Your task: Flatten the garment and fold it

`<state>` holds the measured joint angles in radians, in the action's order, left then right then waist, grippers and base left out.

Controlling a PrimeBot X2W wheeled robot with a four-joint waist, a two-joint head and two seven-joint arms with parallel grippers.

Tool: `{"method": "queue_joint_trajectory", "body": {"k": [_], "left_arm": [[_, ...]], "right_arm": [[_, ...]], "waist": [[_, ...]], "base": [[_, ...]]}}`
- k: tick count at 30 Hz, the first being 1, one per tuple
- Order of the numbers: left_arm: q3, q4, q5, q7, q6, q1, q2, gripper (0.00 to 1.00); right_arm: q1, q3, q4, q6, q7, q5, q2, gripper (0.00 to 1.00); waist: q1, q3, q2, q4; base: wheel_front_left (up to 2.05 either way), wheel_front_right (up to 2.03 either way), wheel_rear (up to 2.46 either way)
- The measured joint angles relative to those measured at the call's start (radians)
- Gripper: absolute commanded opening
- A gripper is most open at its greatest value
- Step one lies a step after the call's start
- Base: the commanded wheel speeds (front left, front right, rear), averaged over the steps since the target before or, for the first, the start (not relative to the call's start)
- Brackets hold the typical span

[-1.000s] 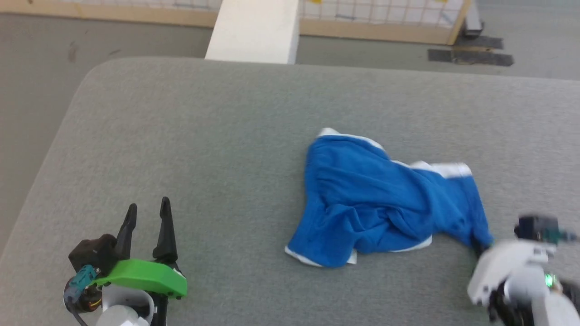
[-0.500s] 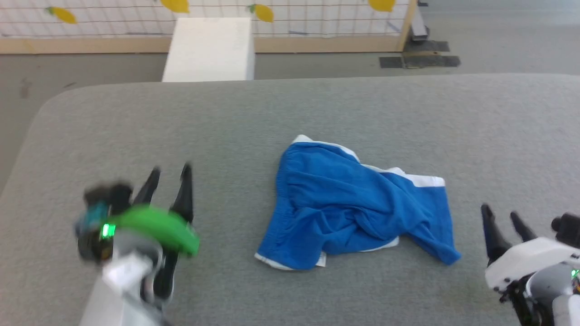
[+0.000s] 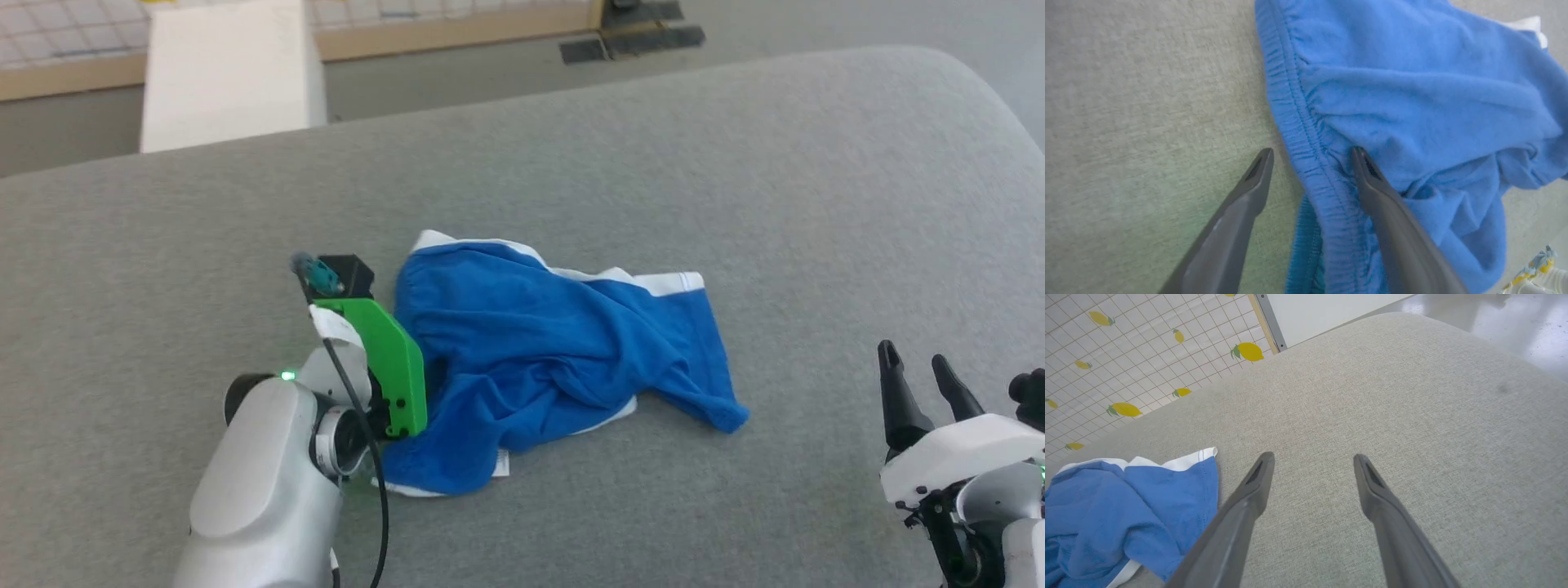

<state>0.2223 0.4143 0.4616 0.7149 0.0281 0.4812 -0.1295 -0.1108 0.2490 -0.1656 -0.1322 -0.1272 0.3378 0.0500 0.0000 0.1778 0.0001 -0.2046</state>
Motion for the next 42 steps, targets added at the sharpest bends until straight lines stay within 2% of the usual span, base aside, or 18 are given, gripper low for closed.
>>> {"method": "queue_joint_trajectory", "body": {"k": [3, 4, 5, 6, 8, 11, 17, 22, 28, 29, 30, 31, 34, 37, 39, 42], "left_arm": [[0.02, -0.006, 0.021, 0.052, 0.018, -0.013, 0.003, 0.97], [0.027, -0.013, 0.021, 0.065, 0.025, -0.014, 0.002, 0.31], [0.032, -0.023, 0.021, 0.071, 0.033, -0.015, 0.0, 0.12], [0.035, -0.031, 0.021, 0.071, 0.035, -0.019, -0.001, 0.0], [0.024, -0.045, 0.031, 0.044, 0.04, -0.028, 0.001, 0.0], [-0.031, -0.077, 0.08, -0.034, 0.024, -0.057, 0.014, 0.0], [-0.161, -0.274, 0.109, -0.163, -0.034, -0.108, -0.016, 0.0], [-0.181, -0.412, 0.113, -0.147, -0.084, -0.294, -0.028, 0.0], [-0.112, -0.393, 0.148, -0.068, -0.095, -0.487, 0.017, 0.0], [-0.106, -0.383, 0.153, -0.065, -0.094, -0.492, 0.025, 0.45], [-0.1, -0.375, 0.16, -0.065, -0.094, -0.492, 0.03, 0.45], [-0.102, -0.371, 0.167, -0.067, -0.094, -0.491, 0.034, 1.0], [-0.119, -0.374, 0.207, -0.105, -0.094, -0.492, 0.055, 1.0], [-0.177, -0.419, 0.237, -0.145, -0.112, -0.503, 0.055, 1.0], [-0.217, -0.464, 0.237, -0.165, -0.128, -0.512, 0.036, 1.0], [-0.258, -0.534, 0.192, -0.177, -0.154, -0.51, -0.03, 1.0]], "right_arm": [[0.005, 0.007, -0.001, 0.0, 0.014, 0.0, 0.0, 1.0], [0.007, 0.01, -0.002, 0.0, 0.015, -0.001, 0.0, 1.0], [0.009, 0.012, -0.003, 0.0, 0.016, -0.001, 0.0, 1.0], [0.01, 0.012, -0.005, 0.0, 0.021, -0.001, 0.0, 1.0], [0.01, 0.006, -0.008, 0.0, 0.024, -0.001, 0.0, 1.0], [0.01, 0.0, -0.014, 0.0, 0.028, -0.001, 0.0, 1.0], [0.01, -0.006, -0.023, 0.0, 0.025, -0.004, 0.0, 1.0], [0.012, -0.012, -0.024, 0.0, 0.02, -0.006, 0.0, 1.0], [0.012, -0.017, -0.027, 0.0, 0.013, -0.006, -0.001, 1.0], [0.013, -0.016, -0.028, 0.0, 0.013, -0.007, 0.0, 1.0], [0.013, -0.016, -0.029, 0.0, 0.013, -0.011, 0.0, 1.0], [0.013, -0.016, -0.029, 0.0, 0.013, -0.013, 0.0, 1.0], [0.013, -0.018, -0.033, 0.0, 0.012, -0.013, -0.001, 1.0], [0.013, -0.023, -0.034, 0.0, 0.01, -0.013, 0.0, 1.0], [0.013, -0.026, -0.035, 0.0, 0.01, -0.013, 0.0, 1.0], [0.013, -0.025, -0.036, 0.0, 0.01, -0.013, 0.0, 1.0]], "waist": [[0.0, 0.026, 0.0, -0.018], [0.0, 0.033, 0.0, -0.022], [0.0, 0.04, 0.0, -0.024], [0.0, 0.045, 0.0, -0.024], [0.0, 0.047, 0.0, -0.018], [0.0, 0.044, 0.0, -0.003], [0.0, 0.015, 0.0, 0.053], [0.0, -0.008, -0.0001, 0.109], [0.0, -0.026, 0.0, 0.168], [0.0, -0.028, -0.0001, 0.177], [0.0, -0.031, 0.0, 0.184], [0.0, -0.033, 0.0, 0.189], [0.0, -0.042, 0.0, 0.2], [0.0, -0.049, 0.0, 0.2], [0.0, -0.05, -0.0001, 0.197], [0.0, -0.048, -0.0001, 0.195]], "base": [[0.0, 0.0, 0.0], [0.0, 0.0, 0.0], [0.0, 0.0, 0.0], [0.0, 0.0, 0.0], [0.0, 0.0, 0.0], [0.0, 0.0, 0.0], [0.0, 0.0, 0.0], [0.0, 0.0, 0.0], [0.0, 0.0, 0.0], [0.0, 0.0, 0.0], [0.0, 0.0, 0.0], [0.0, 0.0, 0.0], [0.0, 0.0, 0.0], [0.0, 0.0, 0.0], [0.0, 0.0, 0.0], [0.0, 0.0, 0.0]]}}
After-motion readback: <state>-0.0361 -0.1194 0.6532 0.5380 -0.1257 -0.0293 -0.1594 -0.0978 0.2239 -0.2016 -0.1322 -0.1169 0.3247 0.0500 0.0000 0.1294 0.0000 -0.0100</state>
